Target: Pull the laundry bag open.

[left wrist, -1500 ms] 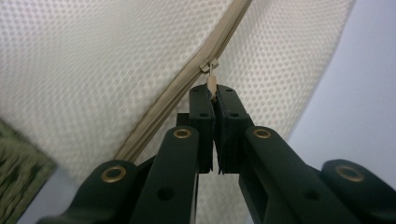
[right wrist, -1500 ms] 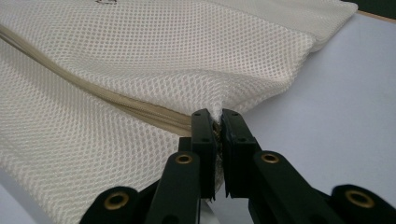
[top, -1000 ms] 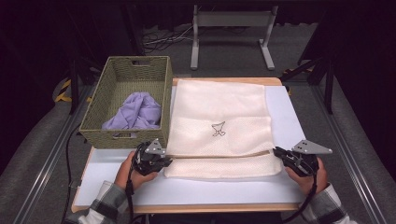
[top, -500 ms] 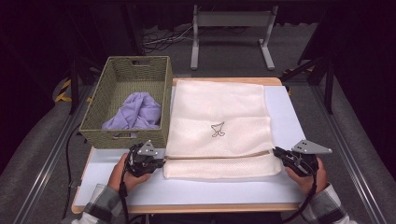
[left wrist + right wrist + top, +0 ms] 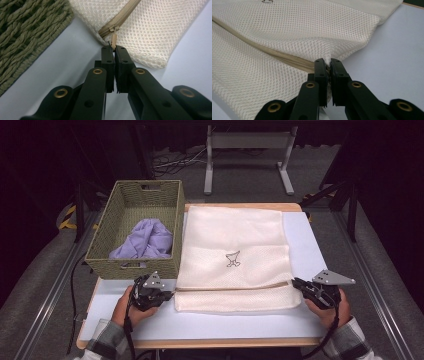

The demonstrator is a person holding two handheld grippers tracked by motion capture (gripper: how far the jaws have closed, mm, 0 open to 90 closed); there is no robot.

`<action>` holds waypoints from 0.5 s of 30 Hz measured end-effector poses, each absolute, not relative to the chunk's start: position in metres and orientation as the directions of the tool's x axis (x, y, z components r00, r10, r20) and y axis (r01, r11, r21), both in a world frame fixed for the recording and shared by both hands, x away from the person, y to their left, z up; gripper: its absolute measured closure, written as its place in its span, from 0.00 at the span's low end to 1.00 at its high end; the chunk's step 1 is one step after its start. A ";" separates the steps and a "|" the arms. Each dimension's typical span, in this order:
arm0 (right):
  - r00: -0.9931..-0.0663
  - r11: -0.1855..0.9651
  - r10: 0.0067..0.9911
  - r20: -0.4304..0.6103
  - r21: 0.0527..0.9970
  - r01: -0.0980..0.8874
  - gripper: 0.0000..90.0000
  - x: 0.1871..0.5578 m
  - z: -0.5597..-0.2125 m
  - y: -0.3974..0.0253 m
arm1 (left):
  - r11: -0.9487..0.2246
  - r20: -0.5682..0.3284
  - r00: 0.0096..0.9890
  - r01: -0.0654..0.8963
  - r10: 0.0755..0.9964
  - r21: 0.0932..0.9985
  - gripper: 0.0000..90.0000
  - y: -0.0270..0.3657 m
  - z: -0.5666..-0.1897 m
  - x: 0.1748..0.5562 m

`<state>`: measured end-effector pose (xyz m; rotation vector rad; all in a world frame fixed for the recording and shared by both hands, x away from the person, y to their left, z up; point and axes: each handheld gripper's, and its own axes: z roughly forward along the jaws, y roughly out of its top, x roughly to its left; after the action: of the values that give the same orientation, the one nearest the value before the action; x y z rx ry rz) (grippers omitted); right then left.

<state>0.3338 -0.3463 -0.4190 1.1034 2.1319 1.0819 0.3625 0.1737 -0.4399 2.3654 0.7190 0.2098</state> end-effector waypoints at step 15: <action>-0.544 0.343 0.838 -0.042 0.816 0.465 0.94 0.334 -0.424 -0.347 | -0.614 -0.050 0.832 0.447 0.553 0.650 0.97 0.177 -0.443 0.361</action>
<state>0.3339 -0.3471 -0.4238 1.1387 2.1524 1.0845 0.3611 0.1770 -0.4435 2.3305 0.7280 0.2032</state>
